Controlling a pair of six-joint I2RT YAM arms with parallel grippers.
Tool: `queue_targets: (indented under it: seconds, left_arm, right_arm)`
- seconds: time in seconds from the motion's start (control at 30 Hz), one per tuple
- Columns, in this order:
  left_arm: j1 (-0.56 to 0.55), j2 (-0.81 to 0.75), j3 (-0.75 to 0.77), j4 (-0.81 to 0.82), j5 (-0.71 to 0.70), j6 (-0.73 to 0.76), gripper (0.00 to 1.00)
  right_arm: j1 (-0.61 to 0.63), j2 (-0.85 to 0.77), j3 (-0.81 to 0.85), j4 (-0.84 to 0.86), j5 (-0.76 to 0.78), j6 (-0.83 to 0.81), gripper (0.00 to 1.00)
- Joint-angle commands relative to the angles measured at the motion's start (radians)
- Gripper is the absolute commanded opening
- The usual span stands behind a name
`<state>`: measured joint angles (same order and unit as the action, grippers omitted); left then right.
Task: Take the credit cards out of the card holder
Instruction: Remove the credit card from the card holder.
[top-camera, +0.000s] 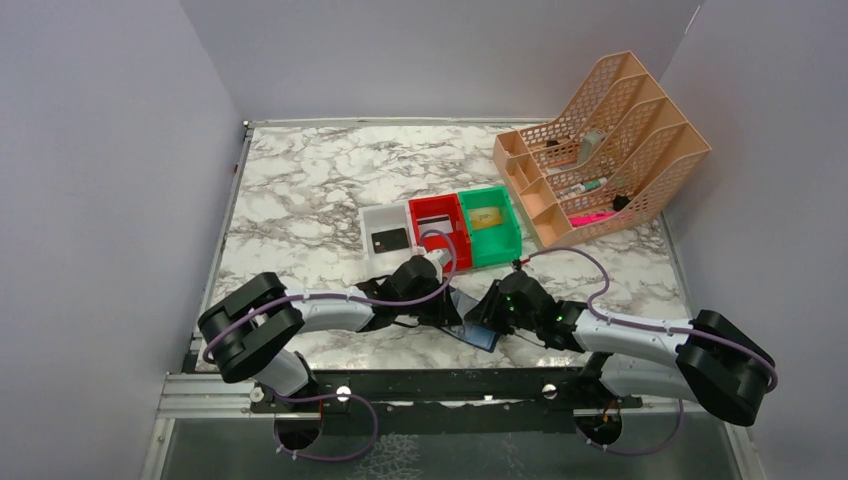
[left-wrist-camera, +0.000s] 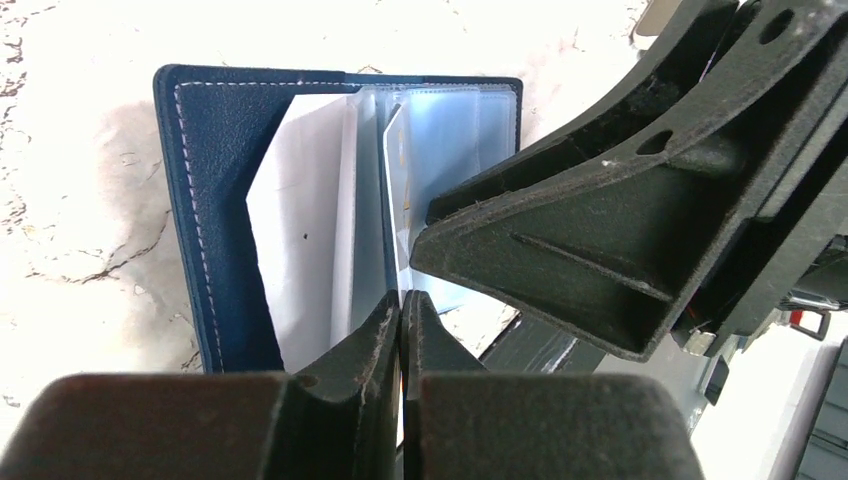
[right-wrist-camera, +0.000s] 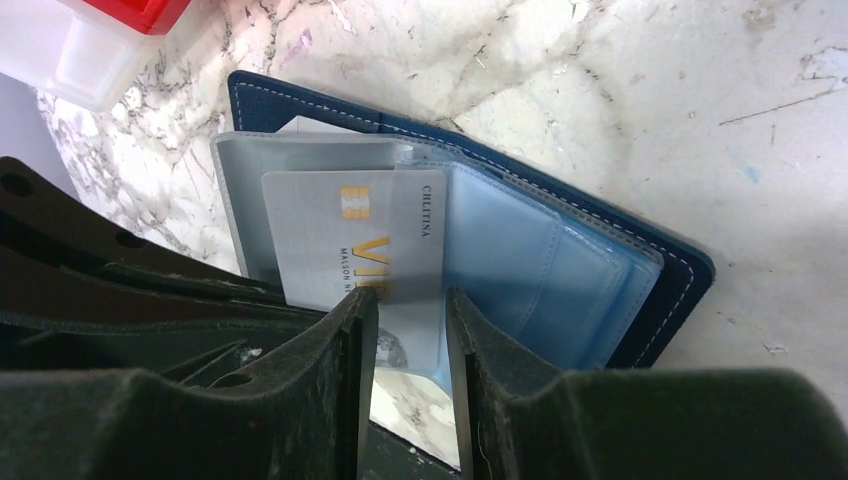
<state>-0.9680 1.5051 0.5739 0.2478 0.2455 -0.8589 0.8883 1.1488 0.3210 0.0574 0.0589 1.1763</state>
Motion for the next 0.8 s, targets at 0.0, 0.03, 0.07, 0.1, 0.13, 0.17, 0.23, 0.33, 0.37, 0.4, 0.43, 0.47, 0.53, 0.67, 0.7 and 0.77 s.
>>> queue_targets:
  seconds: [0.0,0.03,0.07,0.1,0.13,0.17,0.23,0.33,0.37,0.4,0.43,0.47,0.53,0.67,0.7,0.77]
  left_arm:
    - [-0.003,-0.063,0.021,-0.065,-0.072,0.020,0.04]
    - [-0.003,-0.075,0.023,-0.081,-0.086,0.024,0.03]
    - [-0.003,-0.088,0.024,-0.097,-0.100,0.028,0.03]
    - [-0.003,-0.099,0.025,-0.109,-0.111,0.031,0.03]
    - [-0.004,-0.109,0.026,-0.119,-0.121,0.035,0.03]
    - [-0.003,-0.118,0.026,-0.127,-0.127,0.037,0.03]
    - [-0.003,-0.130,0.027,-0.135,-0.132,0.041,0.03]
    - [-0.003,-0.132,0.029,-0.141,-0.130,0.047,0.02]
    - [-0.003,-0.132,0.028,-0.141,-0.129,0.047,0.02]
    - [-0.003,-0.135,0.026,-0.139,-0.128,0.047,0.02]
    - [-0.003,-0.136,0.025,-0.136,-0.129,0.047,0.02]
    - [-0.003,-0.136,0.024,-0.135,-0.129,0.049,0.02]
    - [-0.003,-0.136,0.026,-0.136,-0.131,0.050,0.02]
    - [-0.003,-0.143,0.026,-0.139,-0.136,0.052,0.01]
    - [-0.003,-0.144,0.026,-0.141,-0.138,0.052,0.01]
    - [-0.003,-0.146,0.025,-0.145,-0.140,0.052,0.01]
  right_arm:
    - [0.003,0.000,0.005,-0.201,0.092,-0.008,0.37]
    - [0.003,-0.004,0.014,-0.222,0.105,-0.010,0.37]
    - [0.003,-0.011,0.023,-0.242,0.117,-0.014,0.37]
    - [0.003,-0.017,0.030,-0.257,0.127,-0.019,0.37]
    - [0.003,-0.025,0.037,-0.271,0.137,-0.024,0.37]
    - [0.003,-0.033,0.045,-0.284,0.147,-0.027,0.38]
    - [0.003,-0.049,0.057,-0.300,0.157,-0.037,0.38]
    - [0.003,-0.073,0.078,-0.302,0.149,-0.063,0.39]
    - [0.003,-0.079,0.086,-0.293,0.138,-0.077,0.40]
    - [0.003,-0.086,0.092,-0.274,0.120,-0.097,0.40]
    - [0.003,-0.091,0.096,-0.251,0.096,-0.120,0.41]
    - [0.003,-0.096,0.101,-0.230,0.070,-0.139,0.41]
    - [0.003,-0.102,0.105,-0.167,0.016,-0.174,0.41]
    - [0.003,-0.075,0.101,-0.043,-0.068,-0.204,0.39]
    - [0.003,-0.057,0.104,-0.022,-0.081,-0.206,0.39]
    - [0.003,-0.008,0.123,0.003,-0.101,-0.218,0.39]
